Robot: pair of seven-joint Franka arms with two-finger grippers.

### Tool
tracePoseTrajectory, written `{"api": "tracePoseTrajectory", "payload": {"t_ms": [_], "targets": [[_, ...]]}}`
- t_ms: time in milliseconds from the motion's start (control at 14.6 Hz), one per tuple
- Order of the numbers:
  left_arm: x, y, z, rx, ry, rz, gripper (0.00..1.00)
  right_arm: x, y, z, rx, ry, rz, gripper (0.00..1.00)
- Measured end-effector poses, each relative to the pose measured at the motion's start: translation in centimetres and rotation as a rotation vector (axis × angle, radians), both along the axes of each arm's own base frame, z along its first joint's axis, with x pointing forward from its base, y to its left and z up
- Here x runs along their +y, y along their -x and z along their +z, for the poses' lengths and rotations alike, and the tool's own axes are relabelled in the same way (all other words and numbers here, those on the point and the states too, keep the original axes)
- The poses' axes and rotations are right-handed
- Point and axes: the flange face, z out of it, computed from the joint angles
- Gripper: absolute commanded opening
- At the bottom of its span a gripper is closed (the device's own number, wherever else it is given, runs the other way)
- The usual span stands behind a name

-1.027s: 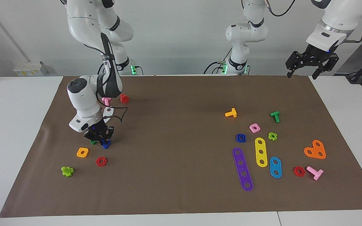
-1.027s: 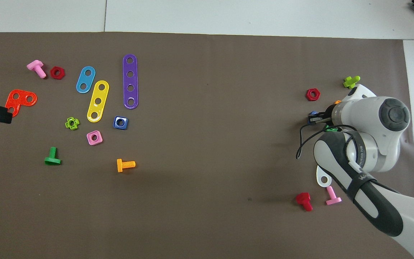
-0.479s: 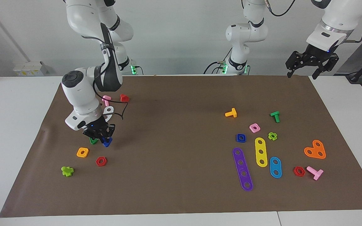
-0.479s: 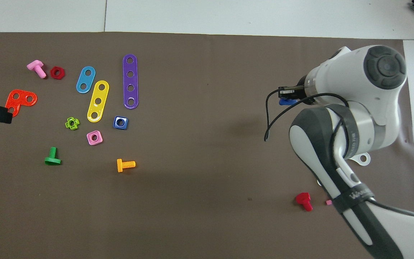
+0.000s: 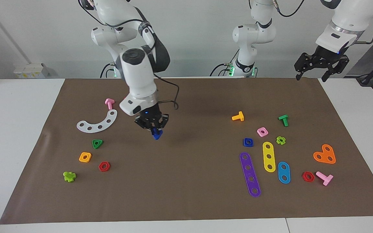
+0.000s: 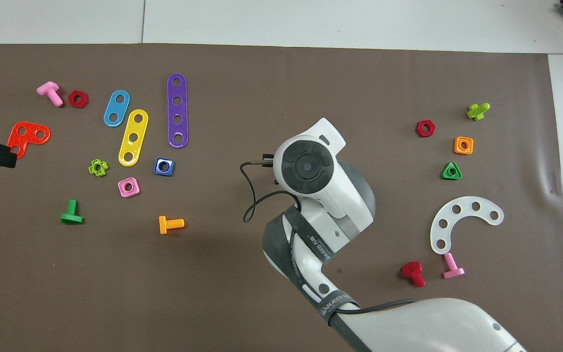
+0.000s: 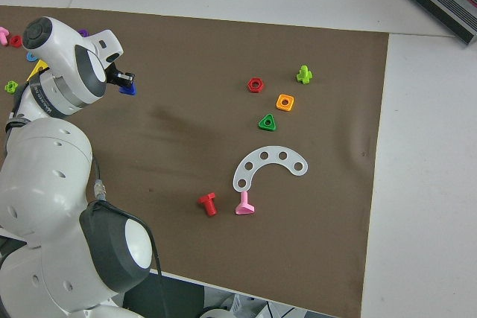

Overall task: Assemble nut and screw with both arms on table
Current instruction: 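Carry the blue bolt to the table centre and set it down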

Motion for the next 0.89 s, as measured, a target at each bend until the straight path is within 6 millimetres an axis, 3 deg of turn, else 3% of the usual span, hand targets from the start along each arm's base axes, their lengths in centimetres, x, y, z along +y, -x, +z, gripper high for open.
{"api": "tracePoseTrajectory", "payload": {"t_ms": [137, 205, 616, 685, 753, 890], "targets": [[0.0, 0.0, 0.0, 0.000, 0.000, 0.000, 1.00, 3.0, 0.8, -3.1, -0.034, 0.017, -0.023, 0.00], [0.0, 0.0, 0.0, 0.000, 0.000, 0.000, 1.00, 3.4, 0.8, -3.9, -0.037, 0.019, -0.025, 0.00], [0.0, 0.0, 0.0, 0.002, 0.000, 0.000, 1.00, 2.2, 0.2, -5.1, -0.026, 0.034, -0.043, 0.00], [0.0, 0.1, -0.1, 0.008, 0.000, 0.000, 1.00, 2.2, 0.2, -5.2, -0.025, 0.035, -0.042, 0.65], [0.0, 0.2, -0.3, 0.014, 0.000, 0.000, 1.00, 2.2, 0.3, -5.3, -0.023, 0.036, -0.043, 1.00], [0.0, 0.2, -0.5, 0.021, -0.001, 0.000, 1.00, 2.1, 0.4, -5.7, -0.025, 0.031, -0.040, 1.00]]}}
